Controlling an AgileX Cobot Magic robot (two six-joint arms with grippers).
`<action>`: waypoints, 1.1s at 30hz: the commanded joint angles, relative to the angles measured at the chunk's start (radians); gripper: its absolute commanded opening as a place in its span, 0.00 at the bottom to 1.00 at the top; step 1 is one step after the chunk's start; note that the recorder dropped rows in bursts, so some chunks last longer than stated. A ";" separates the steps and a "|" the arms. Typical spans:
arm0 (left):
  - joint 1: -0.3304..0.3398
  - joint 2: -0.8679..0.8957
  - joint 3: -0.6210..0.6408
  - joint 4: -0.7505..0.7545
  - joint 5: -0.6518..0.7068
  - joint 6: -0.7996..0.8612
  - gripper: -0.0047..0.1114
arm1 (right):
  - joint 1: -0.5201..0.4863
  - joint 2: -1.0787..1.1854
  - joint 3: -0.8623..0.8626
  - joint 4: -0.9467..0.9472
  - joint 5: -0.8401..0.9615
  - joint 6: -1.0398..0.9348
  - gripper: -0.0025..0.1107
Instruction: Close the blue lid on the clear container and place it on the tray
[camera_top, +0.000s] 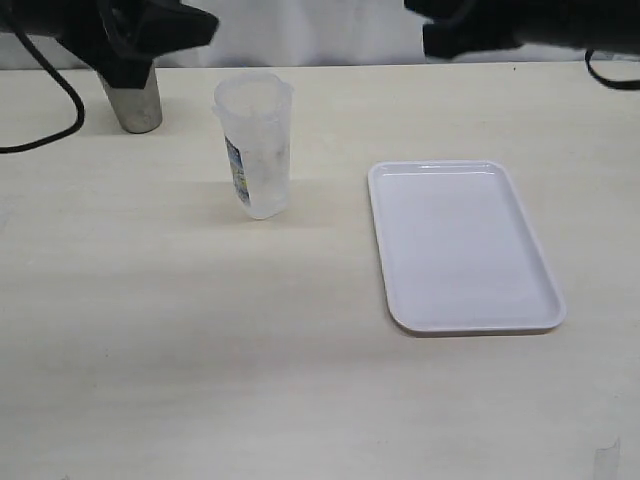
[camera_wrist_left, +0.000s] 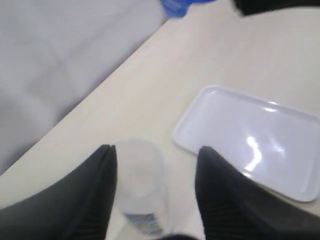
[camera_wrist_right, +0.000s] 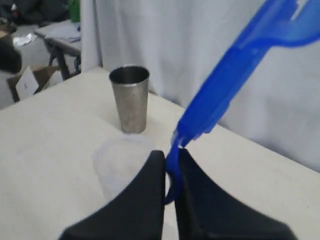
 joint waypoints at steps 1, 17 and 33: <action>0.003 -0.078 0.030 0.273 -0.206 -0.360 0.25 | 0.002 0.012 -0.135 -0.126 -0.058 0.331 0.06; 0.003 -0.476 0.590 0.384 -0.817 -0.611 0.04 | 0.065 0.360 -0.451 -0.184 0.499 0.837 0.06; 0.003 -0.506 0.648 0.347 -0.898 -0.611 0.04 | 0.153 0.521 -0.456 -0.134 0.329 0.857 0.06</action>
